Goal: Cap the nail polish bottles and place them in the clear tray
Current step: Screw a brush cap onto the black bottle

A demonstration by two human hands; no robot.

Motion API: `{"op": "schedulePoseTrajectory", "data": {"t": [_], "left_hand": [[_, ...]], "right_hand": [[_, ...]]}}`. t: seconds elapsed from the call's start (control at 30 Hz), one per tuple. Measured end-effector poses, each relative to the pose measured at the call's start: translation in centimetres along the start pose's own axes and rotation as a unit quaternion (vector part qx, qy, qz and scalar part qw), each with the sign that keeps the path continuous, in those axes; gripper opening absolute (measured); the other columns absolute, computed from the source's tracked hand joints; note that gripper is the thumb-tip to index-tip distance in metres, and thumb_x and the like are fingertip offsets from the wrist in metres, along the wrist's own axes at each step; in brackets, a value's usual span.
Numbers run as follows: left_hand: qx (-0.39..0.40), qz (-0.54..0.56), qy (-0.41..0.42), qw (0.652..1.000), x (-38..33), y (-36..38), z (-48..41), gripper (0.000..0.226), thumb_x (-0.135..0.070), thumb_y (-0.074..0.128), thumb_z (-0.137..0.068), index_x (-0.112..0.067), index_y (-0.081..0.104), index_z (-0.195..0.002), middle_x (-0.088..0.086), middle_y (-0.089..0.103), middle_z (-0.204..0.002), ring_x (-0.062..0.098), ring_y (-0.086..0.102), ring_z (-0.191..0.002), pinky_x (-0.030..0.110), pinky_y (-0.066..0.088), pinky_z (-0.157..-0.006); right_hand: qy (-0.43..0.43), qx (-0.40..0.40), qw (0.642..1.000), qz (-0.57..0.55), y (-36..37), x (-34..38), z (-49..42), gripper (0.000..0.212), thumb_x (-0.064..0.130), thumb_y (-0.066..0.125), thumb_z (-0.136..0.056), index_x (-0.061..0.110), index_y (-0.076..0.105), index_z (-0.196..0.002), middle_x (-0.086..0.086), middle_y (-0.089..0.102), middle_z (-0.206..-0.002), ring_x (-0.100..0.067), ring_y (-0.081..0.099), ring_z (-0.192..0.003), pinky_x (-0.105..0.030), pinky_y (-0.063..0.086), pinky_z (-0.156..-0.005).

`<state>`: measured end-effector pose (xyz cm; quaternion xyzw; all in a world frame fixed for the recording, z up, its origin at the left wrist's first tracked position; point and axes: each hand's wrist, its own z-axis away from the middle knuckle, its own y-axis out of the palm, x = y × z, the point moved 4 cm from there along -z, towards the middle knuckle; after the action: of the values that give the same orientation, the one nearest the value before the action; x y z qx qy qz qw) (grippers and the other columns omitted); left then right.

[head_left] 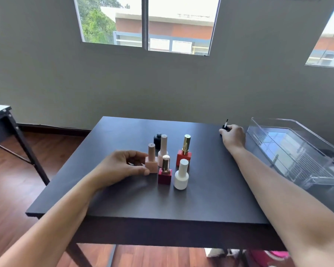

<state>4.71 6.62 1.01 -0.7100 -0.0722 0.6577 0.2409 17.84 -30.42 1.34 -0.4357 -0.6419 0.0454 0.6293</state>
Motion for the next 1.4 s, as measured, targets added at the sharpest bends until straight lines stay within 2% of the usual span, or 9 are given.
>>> {"op": "schedulePoseTrajectory", "data": {"t": [0.1, 0.2, 0.43, 0.6, 0.73, 0.97, 1.1, 1.27, 1.4], "left_hand": [[0.041, 0.038, -0.027, 0.998, 0.0, -1.4, -0.4, 0.032, -0.011, 0.080, -0.079, -0.036, 0.077, -0.099, -0.008, 0.078, -0.101, 0.003, 0.071, -0.091, 0.016, 0.050, -0.081], [-0.032, 0.034, -0.032, 0.998, -0.1, -3.0, -2.2, 0.026, -0.010, 0.076, -0.083, -0.029, 0.076, -0.101, -0.004, 0.078, -0.100, 0.004, 0.070, -0.090, 0.015, 0.054, -0.071], [-0.056, -0.003, -0.030, 0.998, -0.3, -2.0, -7.3, 0.033, -0.016, 0.078, -0.082, -0.029, 0.069, -0.111, 0.001, 0.070, -0.112, 0.011, 0.067, -0.097, 0.028, 0.052, -0.092], [-0.024, -0.051, -0.033, 0.998, -0.4, -0.6, -9.3, 0.047, -0.014, 0.078, -0.080, -0.019, 0.066, -0.125, 0.006, 0.069, -0.118, 0.012, 0.066, -0.104, 0.031, 0.048, -0.101], [-0.029, -0.075, -0.031, 0.996, -0.8, 0.3, -9.8, 0.037, -0.018, 0.080, -0.075, -0.028, 0.074, -0.110, -0.011, 0.074, -0.100, -0.004, 0.064, -0.082, 0.024, 0.046, -0.087], [-0.059, -0.028, -0.043, 0.997, -0.6, 0.2, -9.5, 0.025, -0.021, 0.082, -0.067, -0.029, 0.077, -0.090, -0.012, 0.078, -0.087, 0.006, 0.072, -0.090, 0.033, 0.052, -0.098], [-0.080, 0.032, -0.017, 0.996, -0.8, -1.0, -8.7, 0.028, -0.014, 0.085, -0.065, -0.021, 0.074, -0.090, -0.005, 0.079, -0.089, 0.010, 0.074, -0.090, 0.033, 0.055, -0.093], [-0.106, 0.083, 0.051, 0.990, -3.3, -2.9, -6.2, 0.032, -0.017, 0.084, -0.066, -0.025, 0.071, -0.094, -0.007, 0.079, -0.091, 0.009, 0.074, -0.089, 0.022, 0.054, -0.082], [-0.125, 0.084, 0.102, 0.983, -5.8, -3.4, -3.3, 0.030, -0.016, 0.082, -0.070, -0.032, 0.073, -0.094, -0.009, 0.078, -0.091, 0.007, 0.073, -0.087, 0.015, 0.055, -0.074]], "right_hand": [[-0.027, 0.011, 0.999, -0.021, -0.1, 0.4, 0.9, 0.023, 0.019, 0.063, -0.083, 0.006, 0.072, -0.100, -0.017, 0.070, -0.106, -0.033, 0.057, -0.110, -0.033, 0.043, -0.083], [-0.063, 0.028, 0.997, -0.044, -0.3, 1.6, 2.4, 0.021, 0.020, 0.065, -0.082, 0.008, 0.072, -0.098, -0.012, 0.071, -0.102, -0.029, 0.060, -0.105, -0.031, 0.042, -0.081], [-0.145, 0.052, 0.986, -0.069, -1.2, 5.1, 7.2, 0.013, 0.025, 0.070, -0.083, 0.014, 0.073, -0.091, -0.002, 0.073, -0.092, -0.015, 0.060, -0.081, -0.019, 0.037, -0.060], [-0.167, 0.085, 0.974, -0.126, -2.1, 6.6, 9.7, 0.008, 0.021, 0.071, -0.085, 0.016, 0.070, -0.092, -0.001, 0.075, -0.088, -0.013, 0.065, -0.081, -0.019, 0.044, -0.067], [-0.179, 0.102, 0.967, -0.150, -2.7, 7.3, 10.6, 0.007, 0.020, 0.072, -0.085, 0.018, 0.070, -0.092, -0.002, 0.075, -0.088, -0.017, 0.069, -0.086, -0.030, 0.051, -0.077], [-0.176, 0.124, 0.959, -0.185, -3.3, 8.3, 11.6, 0.011, 0.015, 0.070, -0.086, 0.022, 0.066, -0.092, -0.002, 0.074, -0.087, -0.017, 0.070, -0.085, -0.034, 0.056, -0.072], [-0.190, 0.139, 0.948, -0.213, -3.6, 9.4, 12.3, 0.012, 0.013, 0.066, -0.089, 0.024, 0.065, -0.096, 0.001, 0.073, -0.083, -0.014, 0.073, -0.081, -0.024, 0.053, -0.057], [-0.226, 0.147, 0.941, -0.204, -4.2, 11.4, 13.7, 0.028, 0.006, 0.057, -0.095, 0.016, 0.066, -0.119, 0.001, 0.066, -0.098, 0.003, 0.062, -0.064, -0.014, 0.047, -0.062], [-0.256, 0.159, 0.926, -0.226, -5.3, 13.1, 15.9, 0.025, 0.002, 0.064, -0.089, 0.022, 0.067, -0.104, 0.001, 0.071, -0.091, -0.001, 0.064, -0.066, -0.009, 0.046, -0.058]]}}
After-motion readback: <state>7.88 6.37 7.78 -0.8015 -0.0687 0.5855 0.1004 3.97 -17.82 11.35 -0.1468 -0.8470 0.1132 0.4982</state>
